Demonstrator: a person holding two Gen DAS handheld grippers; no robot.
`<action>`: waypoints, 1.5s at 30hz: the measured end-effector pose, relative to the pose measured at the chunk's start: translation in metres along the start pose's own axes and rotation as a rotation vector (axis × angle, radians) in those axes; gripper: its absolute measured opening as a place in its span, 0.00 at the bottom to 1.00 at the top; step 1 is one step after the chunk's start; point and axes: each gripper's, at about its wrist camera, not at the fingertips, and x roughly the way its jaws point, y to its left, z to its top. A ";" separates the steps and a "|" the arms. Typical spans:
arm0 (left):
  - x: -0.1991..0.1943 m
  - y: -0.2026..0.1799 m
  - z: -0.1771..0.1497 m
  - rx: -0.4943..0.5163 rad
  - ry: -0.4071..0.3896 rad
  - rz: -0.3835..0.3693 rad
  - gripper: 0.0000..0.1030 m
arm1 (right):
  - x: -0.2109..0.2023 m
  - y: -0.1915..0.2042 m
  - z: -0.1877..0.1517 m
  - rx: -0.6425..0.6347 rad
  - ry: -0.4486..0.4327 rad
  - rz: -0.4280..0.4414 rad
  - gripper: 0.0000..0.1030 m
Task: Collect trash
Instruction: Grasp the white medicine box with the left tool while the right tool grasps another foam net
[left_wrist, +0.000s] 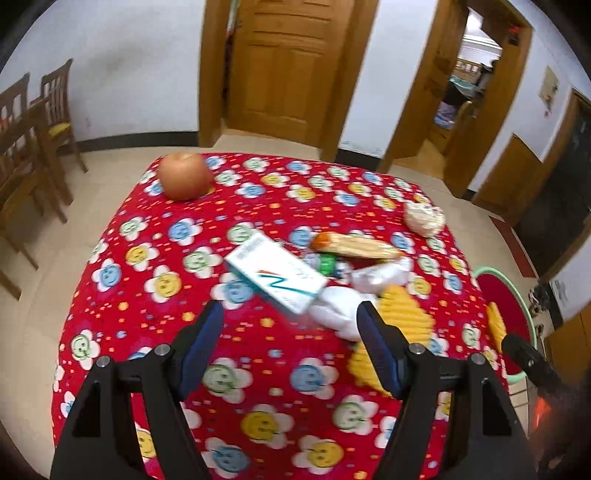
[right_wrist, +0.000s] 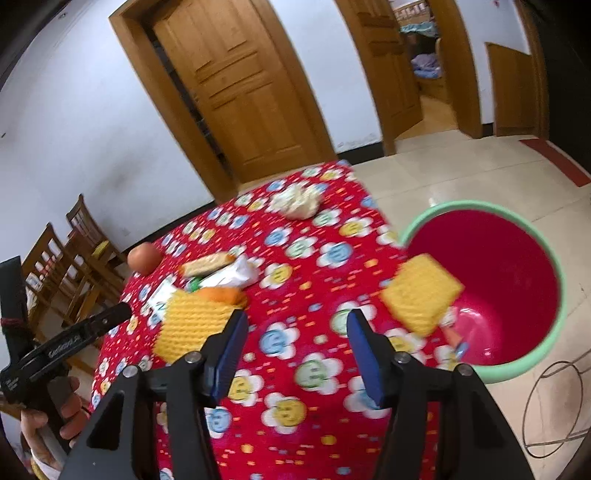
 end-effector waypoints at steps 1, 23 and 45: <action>0.002 0.006 0.000 -0.009 0.002 0.009 0.72 | 0.003 0.005 0.000 -0.006 0.007 0.005 0.58; 0.036 0.066 0.004 -0.115 0.049 0.062 0.72 | 0.085 0.068 -0.032 -0.067 0.215 0.091 0.36; 0.100 0.015 0.027 -0.116 0.177 0.024 0.74 | 0.033 0.037 -0.014 -0.123 0.048 0.008 0.11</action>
